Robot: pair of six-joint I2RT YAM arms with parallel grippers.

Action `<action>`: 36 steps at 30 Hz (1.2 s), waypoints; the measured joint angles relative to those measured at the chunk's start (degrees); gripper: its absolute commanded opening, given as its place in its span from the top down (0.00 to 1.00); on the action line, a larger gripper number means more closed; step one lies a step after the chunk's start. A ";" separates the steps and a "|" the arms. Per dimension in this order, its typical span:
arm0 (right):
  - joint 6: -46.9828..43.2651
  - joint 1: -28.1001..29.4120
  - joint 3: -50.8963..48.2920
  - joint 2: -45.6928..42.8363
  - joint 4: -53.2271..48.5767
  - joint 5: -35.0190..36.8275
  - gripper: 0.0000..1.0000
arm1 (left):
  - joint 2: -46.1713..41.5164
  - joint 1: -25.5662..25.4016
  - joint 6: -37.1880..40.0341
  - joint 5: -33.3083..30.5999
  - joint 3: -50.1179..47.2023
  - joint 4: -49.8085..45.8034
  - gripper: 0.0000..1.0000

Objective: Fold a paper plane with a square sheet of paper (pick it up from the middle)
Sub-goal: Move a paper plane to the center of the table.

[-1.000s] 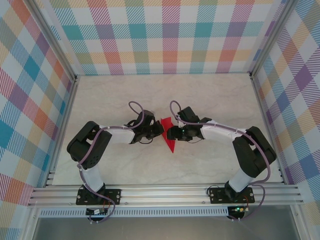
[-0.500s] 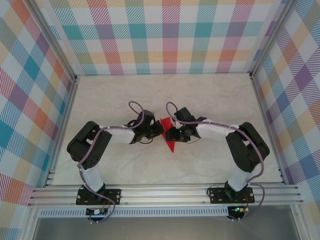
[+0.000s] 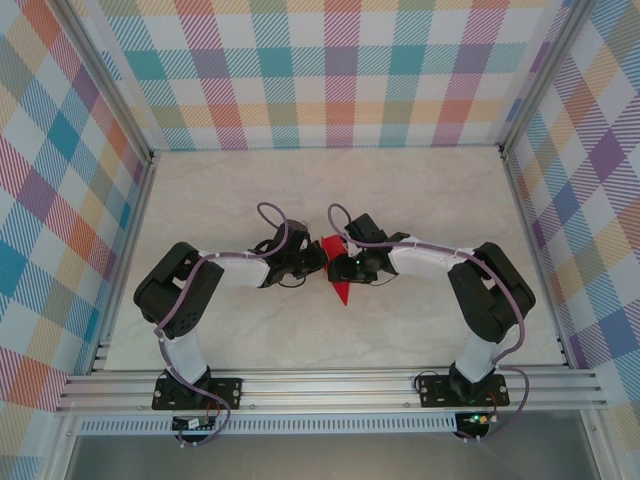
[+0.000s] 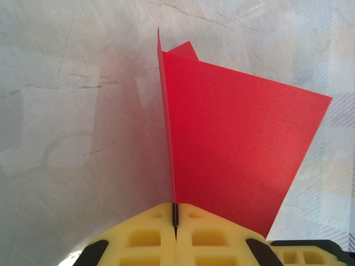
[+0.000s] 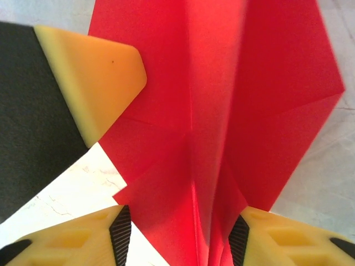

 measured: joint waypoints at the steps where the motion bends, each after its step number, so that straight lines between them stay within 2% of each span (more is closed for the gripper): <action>1: -0.39 0.22 0.00 0.02 0.00 0.00 0.46 | 0.00 0.00 0.02 0.00 0.00 0.02 1.00; 8: -1.07 0.72 0.00 0.04 0.04 -0.46 0.43 | 0.11 0.02 0.02 0.42 0.00 0.04 1.00; 20: -1.31 0.72 1.16 1.25 -1.66 2.99 0.78 | 0.11 0.02 0.02 0.42 0.00 0.04 1.00; 25: -0.81 1.03 3.45 3.48 -3.37 5.62 0.79 | 0.11 0.22 0.02 0.37 0.00 0.02 0.99; 30: -0.83 2.05 4.76 4.22 -4.70 7.15 0.78 | 0.11 0.22 -0.04 0.11 0.00 -0.11 0.84; 36: -0.83 2.29 5.81 4.83 -6.08 8.61 0.89 | -1.49 0.28 -0.33 -3.63 -0.13 -4.42 0.60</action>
